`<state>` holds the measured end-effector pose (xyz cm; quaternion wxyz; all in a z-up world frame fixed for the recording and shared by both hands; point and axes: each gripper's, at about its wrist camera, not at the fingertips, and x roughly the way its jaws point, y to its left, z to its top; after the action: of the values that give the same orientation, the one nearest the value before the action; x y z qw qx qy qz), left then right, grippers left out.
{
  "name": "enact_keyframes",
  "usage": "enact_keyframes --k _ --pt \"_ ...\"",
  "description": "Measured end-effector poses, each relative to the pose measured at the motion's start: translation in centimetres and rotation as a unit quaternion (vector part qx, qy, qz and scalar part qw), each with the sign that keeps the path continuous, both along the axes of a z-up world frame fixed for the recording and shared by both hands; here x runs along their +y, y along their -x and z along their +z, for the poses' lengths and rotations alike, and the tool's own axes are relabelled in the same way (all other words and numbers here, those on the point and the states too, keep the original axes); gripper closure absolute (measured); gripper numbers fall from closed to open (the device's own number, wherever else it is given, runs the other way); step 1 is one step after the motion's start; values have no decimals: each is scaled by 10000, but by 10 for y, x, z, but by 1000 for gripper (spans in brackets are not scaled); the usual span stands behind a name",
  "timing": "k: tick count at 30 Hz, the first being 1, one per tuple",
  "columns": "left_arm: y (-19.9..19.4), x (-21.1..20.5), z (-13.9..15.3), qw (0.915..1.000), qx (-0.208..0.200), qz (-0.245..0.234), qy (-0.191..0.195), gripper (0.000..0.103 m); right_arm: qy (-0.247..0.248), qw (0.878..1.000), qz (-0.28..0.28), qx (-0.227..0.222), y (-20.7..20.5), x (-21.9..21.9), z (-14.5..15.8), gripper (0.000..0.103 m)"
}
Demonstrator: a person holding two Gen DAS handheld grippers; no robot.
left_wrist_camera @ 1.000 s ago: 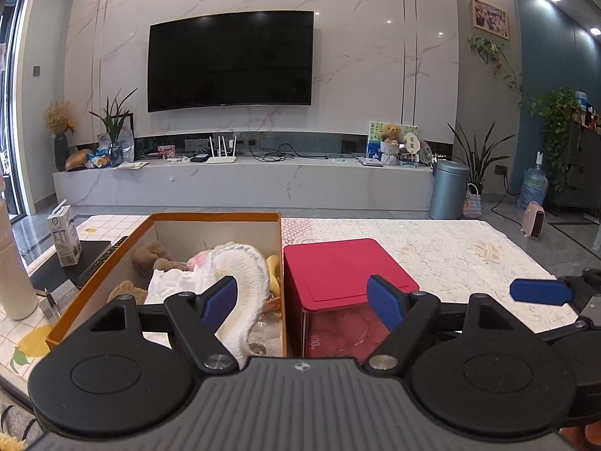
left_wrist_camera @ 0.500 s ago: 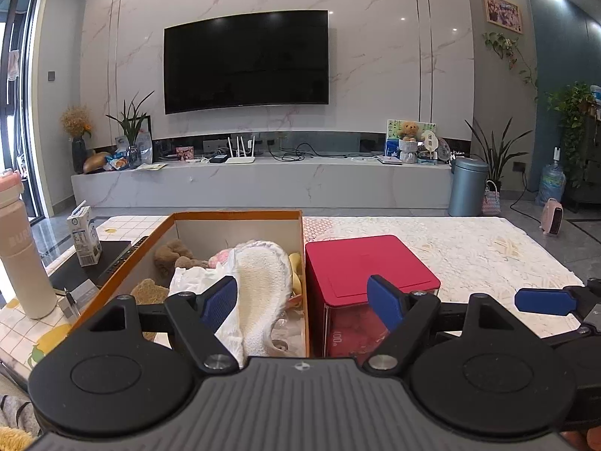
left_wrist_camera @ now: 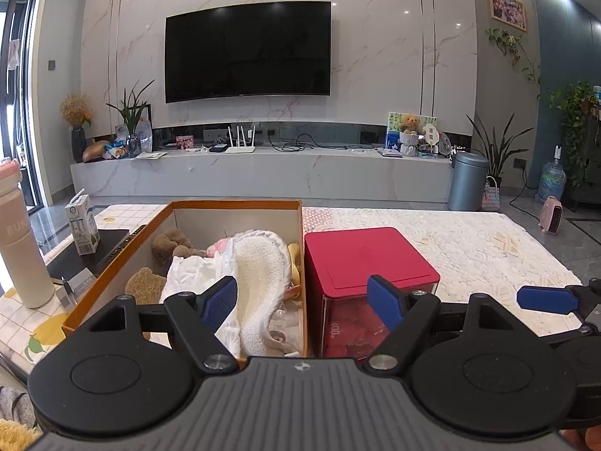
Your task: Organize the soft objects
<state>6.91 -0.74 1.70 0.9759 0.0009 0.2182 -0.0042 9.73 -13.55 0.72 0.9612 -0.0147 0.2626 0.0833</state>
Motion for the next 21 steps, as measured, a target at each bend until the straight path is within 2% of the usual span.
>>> enact_keyframes --k 6,10,21 --pt "0 0 -2 10000 -1 20 -13 11 30 10000 -19 19 -1 0 -1 3" --pt "0 1 -1 10000 17 -1 49 11 -166 9998 6 104 -2 -3 -1 3" --pt "-1 1 -1 10000 49 -7 35 11 -94 9999 -15 95 -1 -2 -2 3"
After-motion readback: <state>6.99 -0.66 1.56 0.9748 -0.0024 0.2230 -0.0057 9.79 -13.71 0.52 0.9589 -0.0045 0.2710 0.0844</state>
